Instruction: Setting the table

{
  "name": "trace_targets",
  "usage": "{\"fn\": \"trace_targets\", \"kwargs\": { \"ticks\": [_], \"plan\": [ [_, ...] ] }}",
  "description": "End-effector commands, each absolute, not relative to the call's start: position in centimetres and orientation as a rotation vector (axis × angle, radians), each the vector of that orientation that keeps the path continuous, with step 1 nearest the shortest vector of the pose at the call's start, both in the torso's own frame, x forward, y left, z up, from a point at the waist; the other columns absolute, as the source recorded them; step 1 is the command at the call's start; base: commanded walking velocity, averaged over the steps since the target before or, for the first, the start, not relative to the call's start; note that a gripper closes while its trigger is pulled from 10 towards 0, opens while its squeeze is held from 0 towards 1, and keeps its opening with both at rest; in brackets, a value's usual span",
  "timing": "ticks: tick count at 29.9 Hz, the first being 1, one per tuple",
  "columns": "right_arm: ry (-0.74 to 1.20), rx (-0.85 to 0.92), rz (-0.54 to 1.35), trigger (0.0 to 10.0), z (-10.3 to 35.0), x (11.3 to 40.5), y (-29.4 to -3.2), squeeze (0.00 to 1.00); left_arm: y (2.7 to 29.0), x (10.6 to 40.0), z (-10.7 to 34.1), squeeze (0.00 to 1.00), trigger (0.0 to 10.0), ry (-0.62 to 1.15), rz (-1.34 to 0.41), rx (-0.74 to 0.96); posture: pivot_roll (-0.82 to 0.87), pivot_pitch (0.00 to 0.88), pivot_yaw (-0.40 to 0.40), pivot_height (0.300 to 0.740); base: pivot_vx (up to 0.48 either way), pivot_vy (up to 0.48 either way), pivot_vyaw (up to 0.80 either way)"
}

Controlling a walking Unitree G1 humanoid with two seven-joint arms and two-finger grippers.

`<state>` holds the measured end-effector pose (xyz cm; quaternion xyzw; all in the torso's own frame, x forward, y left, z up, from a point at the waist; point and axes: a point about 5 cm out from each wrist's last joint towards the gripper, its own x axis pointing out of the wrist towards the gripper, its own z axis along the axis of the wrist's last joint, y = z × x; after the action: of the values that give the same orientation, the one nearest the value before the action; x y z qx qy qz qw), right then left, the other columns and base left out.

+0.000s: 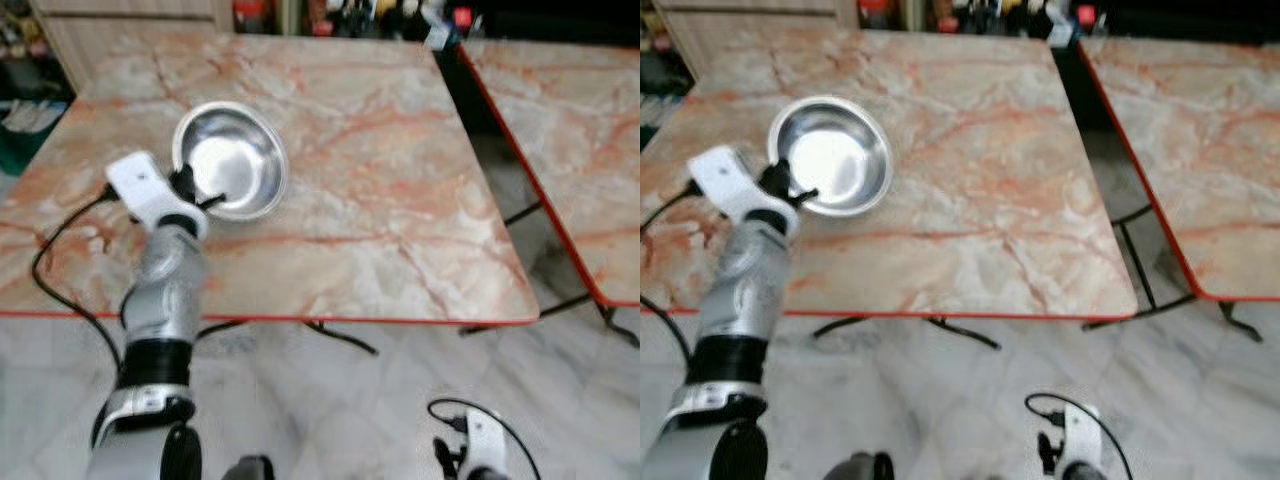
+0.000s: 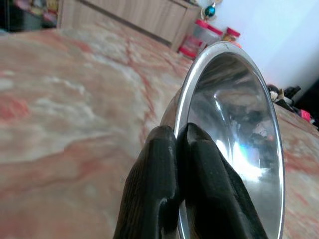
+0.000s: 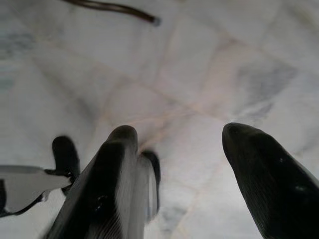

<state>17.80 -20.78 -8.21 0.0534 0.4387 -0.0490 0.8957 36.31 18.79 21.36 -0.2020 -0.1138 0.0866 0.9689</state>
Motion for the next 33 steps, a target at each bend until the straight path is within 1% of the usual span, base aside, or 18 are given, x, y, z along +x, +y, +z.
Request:
{"fn": "trace_targets", "kwargs": {
  "ticks": [1, 3, 4, 5, 7, 9, 11, 16, 20, 25, 33],
  "plan": [
    [0.943, 0.11, -0.13, 10.0, -8.6, 16.8, -21.6, 0.0, 17.9, 36.4, 21.4, 0.0, 10.0, -0.212, 0.146, -0.444, -0.01, 0.194, -0.038, 0.74, 0.0, 0.0, 0.0],
    [0.944, 0.111, -0.129, 10.0, -8.6, 16.8, -21.5, 0.0, 17.9, 36.4, 21.3, 0.0, 10.0, -0.201, 0.149, -0.5, -0.01, 0.196, -0.038, 0.74, 0.0, 0.0, 0.0],
    [0.944, 0.111, -0.129, 10.0, -8.6, 16.8, -21.5, 0.0, 17.9, 36.4, 21.3, 0.0, 10.0, -0.201, 0.149, -0.5, -0.01, 0.196, -0.038, 0.74, 0.0, 0.0, 0.0],
    [0.944, 0.112, -0.13, 10.0, -8.6, 16.8, -21.6, 0.0, 17.9, 36.2, 21.3, 0.0, 10.0, -0.18, 0.15, -0.608, -0.01, 0.196, -0.037, 0.74, 0.0, 0.0, 0.0],
    [0.945, 0.112, -0.131, 10.0, -8.6, 16.8, -21.6, 0.0, 17.6, 35.9, 21.3, 0.0, 10.0, -0.154, 0.136, -0.7, -0.01, 0.198, -0.036, 0.74, 0.0, 0.0, 0.0],
    [0.946, 0.111, -0.131, 10.0, -8.6, 16.8, -21.6, 0.0, 17.4, 35.8, 21.3, 0.0, 10.0, -0.122, 0.12, -0.745, -0.01, 0.198, -0.036, 0.74, 0.0, 0.0, 0.0],
    [0.946, 0.112, -0.132, 10.0, -8.6, 16.8, -21.6, 0.0, 17.3, 35.7, 21.4, 0.0, 10.0, -0.106, 0.112, -0.748, -0.01, 0.198, -0.036, 0.74, 0.0, 0.0, 0.0],
    [0.95, 0.109, -0.122, 10.0, -8.6, 16.8, -21.6, 0.0, 17.1, 35.4, 20.2, 0.0, 10.0, 0.079, 0.158, -0.808, -0.01, 0.201, -0.039, 0.74, 0.0, 0.0, 0.0],
    [0.951, 0.108, -0.123, 10.0, -8.6, 16.8, -21.6, 0.0, 15.9, 35.3, 19.3, 0.0, 10.0, 0.205, 0.118, -0.812, -0.01, 0.201, -0.038, 0.74, 0.0, 0.0, 0.0],
    [0.952, 0.11, -0.126, 10.0, -8.6, 16.8, -21.6, 0.0, 15.4, 35.0, 18.9, 0.0, 10.0, 0.249, 0.09, -0.821, -0.01, 0.203, -0.036, 0.74, 0.0, 0.0, 0.0],
    [0.954, 0.107, -0.12, 10.0, -8.6, 16.8, -21.6, 0.0, 15.7, 34.7, 18.5, 0.0, 10.0, 0.288, 0.109, -0.847, -0.01, 0.203, -0.039, 0.74, 0.0, 0.0, 0.0]
  ]
}}
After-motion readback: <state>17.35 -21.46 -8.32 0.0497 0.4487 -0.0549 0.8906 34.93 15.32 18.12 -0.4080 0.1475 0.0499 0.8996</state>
